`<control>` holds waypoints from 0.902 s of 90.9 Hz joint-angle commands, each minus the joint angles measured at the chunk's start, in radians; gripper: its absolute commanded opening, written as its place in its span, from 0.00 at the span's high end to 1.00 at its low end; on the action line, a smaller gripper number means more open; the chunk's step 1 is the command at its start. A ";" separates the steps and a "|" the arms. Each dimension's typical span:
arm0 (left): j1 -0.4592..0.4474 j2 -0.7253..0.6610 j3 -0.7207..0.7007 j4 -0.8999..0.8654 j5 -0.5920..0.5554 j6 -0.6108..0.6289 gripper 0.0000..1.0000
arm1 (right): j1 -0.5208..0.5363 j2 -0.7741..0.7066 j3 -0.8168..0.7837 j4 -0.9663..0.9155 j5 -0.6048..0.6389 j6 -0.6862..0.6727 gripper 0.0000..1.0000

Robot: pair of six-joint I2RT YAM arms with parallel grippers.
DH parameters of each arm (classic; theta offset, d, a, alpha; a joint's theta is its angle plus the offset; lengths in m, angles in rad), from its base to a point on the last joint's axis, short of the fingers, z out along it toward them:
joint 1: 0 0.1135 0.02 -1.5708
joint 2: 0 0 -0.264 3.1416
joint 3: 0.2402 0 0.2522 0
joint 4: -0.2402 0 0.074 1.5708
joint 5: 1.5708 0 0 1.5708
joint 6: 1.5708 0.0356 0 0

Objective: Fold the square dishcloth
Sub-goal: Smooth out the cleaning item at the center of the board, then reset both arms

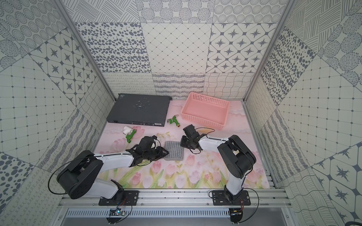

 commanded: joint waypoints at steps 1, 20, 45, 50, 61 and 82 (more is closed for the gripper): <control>-0.007 -0.006 -0.008 -0.011 0.015 -0.006 0.55 | -0.008 -0.033 0.024 0.014 -0.001 -0.045 0.76; -0.008 -0.122 0.026 -0.096 0.014 0.009 0.35 | -0.015 -0.132 0.038 -0.048 0.031 -0.103 0.59; 0.003 -0.331 0.099 -0.351 -0.190 0.133 0.01 | -0.072 -0.378 -0.037 -0.159 0.200 -0.175 0.06; 0.011 -0.368 0.107 -0.389 -0.246 0.161 0.01 | -0.092 -0.440 -0.062 -0.182 0.246 -0.183 0.03; 0.030 -0.438 0.105 -0.424 -0.389 0.208 0.01 | -0.143 -0.560 -0.105 -0.238 0.350 -0.202 0.03; 0.147 -0.484 0.095 -0.399 -0.503 0.284 0.01 | -0.224 -0.695 -0.181 -0.282 0.554 -0.304 0.03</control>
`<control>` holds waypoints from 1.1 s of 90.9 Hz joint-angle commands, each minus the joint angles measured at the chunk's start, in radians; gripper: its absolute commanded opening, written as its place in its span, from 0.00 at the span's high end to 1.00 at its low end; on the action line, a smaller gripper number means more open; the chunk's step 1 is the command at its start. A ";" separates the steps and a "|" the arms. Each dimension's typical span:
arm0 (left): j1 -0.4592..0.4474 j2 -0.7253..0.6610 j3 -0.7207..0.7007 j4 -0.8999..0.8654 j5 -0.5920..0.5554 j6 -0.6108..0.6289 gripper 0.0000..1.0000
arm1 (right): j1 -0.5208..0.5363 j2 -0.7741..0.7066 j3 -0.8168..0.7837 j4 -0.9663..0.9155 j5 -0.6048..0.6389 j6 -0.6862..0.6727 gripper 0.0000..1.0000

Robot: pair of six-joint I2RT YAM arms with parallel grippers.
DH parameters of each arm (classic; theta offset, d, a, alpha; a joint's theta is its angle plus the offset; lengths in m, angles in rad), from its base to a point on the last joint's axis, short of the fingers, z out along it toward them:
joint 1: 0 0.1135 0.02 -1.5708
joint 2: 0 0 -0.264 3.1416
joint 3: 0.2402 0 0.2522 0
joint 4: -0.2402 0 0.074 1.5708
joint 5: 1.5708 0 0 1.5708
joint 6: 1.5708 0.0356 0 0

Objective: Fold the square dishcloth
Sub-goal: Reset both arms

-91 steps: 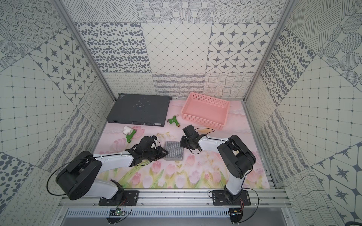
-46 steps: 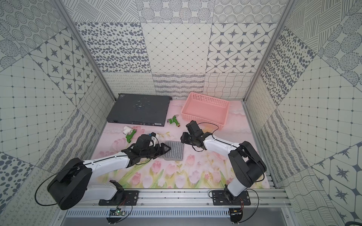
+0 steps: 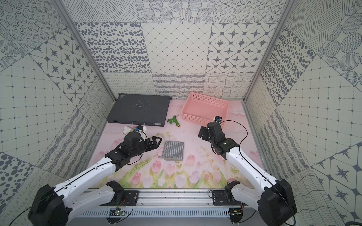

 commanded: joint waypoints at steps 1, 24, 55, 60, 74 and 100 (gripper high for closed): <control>0.081 -0.029 0.002 -0.062 -0.196 0.128 0.01 | -0.027 -0.047 -0.043 -0.027 0.172 -0.096 0.03; 0.276 -0.038 -0.055 0.034 -0.136 0.193 0.01 | -0.111 -0.087 -0.114 0.081 0.295 -0.265 0.03; 0.435 -0.030 -0.148 0.237 -0.001 0.334 0.01 | -0.223 -0.115 -0.489 0.812 0.189 -0.458 0.03; 0.441 -0.026 -0.161 0.284 0.016 0.357 0.01 | -0.258 -0.081 -0.506 0.872 0.154 -0.456 0.03; 0.444 0.005 -0.211 0.444 0.045 0.432 0.01 | -0.332 0.043 -0.547 1.083 0.066 -0.463 0.03; 0.444 0.109 -0.343 0.790 0.060 0.524 0.01 | -0.363 0.255 -0.506 1.302 -0.058 -0.551 0.03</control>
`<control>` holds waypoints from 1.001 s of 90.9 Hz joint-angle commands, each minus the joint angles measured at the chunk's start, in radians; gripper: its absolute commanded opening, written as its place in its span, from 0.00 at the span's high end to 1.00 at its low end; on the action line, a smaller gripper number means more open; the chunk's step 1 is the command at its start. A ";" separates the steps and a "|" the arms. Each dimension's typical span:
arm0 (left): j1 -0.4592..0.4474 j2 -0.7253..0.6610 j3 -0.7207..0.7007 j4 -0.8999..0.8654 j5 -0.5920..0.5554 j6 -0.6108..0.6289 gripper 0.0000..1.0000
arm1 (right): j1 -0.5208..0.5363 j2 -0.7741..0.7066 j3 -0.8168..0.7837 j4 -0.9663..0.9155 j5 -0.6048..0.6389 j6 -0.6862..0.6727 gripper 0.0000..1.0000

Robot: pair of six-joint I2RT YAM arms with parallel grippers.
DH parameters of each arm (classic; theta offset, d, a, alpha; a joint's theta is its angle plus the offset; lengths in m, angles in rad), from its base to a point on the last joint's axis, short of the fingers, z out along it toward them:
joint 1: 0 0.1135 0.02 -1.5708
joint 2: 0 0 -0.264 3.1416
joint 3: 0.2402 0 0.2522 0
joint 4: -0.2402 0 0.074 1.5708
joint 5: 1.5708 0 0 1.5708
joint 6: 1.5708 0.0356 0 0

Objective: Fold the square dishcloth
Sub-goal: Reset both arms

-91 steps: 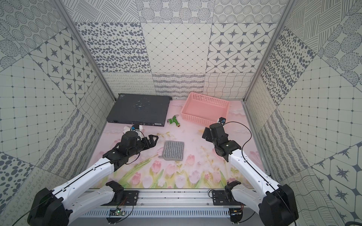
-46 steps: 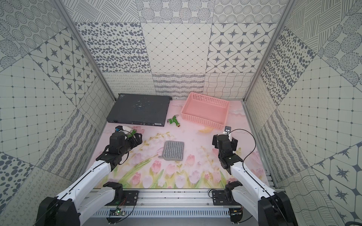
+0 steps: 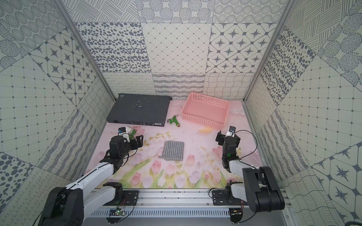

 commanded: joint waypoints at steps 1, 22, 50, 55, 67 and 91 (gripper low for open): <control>0.016 0.051 -0.065 0.350 0.050 0.128 0.01 | -0.008 0.063 0.035 0.162 -0.081 -0.071 0.03; 0.016 0.174 -0.086 0.509 0.066 0.157 0.01 | -0.017 0.302 0.060 0.369 -0.163 -0.110 0.03; 0.016 0.346 -0.065 0.645 0.133 0.214 0.01 | -0.037 0.277 0.140 0.181 -0.131 -0.066 0.03; 0.016 0.398 -0.046 0.664 0.139 0.219 0.01 | -0.037 0.277 0.138 0.182 -0.129 -0.065 0.03; 0.016 0.497 0.035 0.617 0.177 0.240 0.01 | -0.037 0.276 0.138 0.181 -0.129 -0.066 0.03; 0.024 0.489 0.087 0.487 0.183 0.230 0.01 | -0.037 0.276 0.137 0.181 -0.129 -0.065 0.03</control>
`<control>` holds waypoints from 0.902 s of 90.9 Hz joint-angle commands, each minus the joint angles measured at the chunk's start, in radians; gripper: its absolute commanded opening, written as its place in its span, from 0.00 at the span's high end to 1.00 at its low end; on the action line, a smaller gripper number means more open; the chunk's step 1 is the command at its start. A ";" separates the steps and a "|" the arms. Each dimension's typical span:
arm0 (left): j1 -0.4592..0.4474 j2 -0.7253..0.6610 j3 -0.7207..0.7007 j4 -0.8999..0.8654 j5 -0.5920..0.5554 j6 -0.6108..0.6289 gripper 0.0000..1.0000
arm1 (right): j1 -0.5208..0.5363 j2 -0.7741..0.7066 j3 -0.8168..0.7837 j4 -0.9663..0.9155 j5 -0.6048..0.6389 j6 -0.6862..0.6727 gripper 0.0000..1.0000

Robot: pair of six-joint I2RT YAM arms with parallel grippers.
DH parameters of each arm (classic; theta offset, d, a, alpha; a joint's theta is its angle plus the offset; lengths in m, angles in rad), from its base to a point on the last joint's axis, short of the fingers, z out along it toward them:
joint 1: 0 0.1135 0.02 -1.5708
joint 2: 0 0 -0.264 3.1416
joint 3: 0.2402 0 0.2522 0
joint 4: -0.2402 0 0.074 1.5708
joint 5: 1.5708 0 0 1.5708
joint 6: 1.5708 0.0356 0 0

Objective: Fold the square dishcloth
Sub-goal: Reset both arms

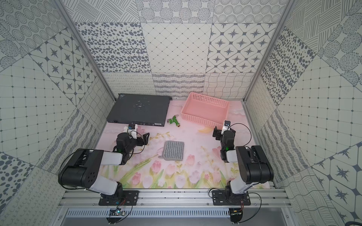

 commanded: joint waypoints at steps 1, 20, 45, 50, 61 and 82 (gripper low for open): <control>0.019 0.011 0.030 -0.013 0.038 0.025 0.01 | -0.003 -0.005 0.006 0.022 0.012 0.006 0.03; 0.019 0.013 0.033 -0.013 -0.046 -0.002 0.01 | -0.003 -0.005 0.006 0.022 0.012 0.005 0.03; 0.019 0.013 0.031 -0.008 -0.047 -0.002 0.01 | -0.003 -0.005 0.008 0.022 0.012 0.006 0.03; 0.018 0.013 0.031 -0.008 -0.046 -0.003 0.01 | -0.003 -0.005 0.007 0.022 0.012 0.004 0.03; 0.018 0.013 0.031 -0.009 -0.047 -0.002 0.01 | 0.001 -0.004 0.008 0.022 0.017 -0.001 0.03; 0.018 0.013 0.031 -0.009 -0.046 -0.002 0.01 | 0.003 -0.003 0.008 0.022 0.019 -0.002 0.03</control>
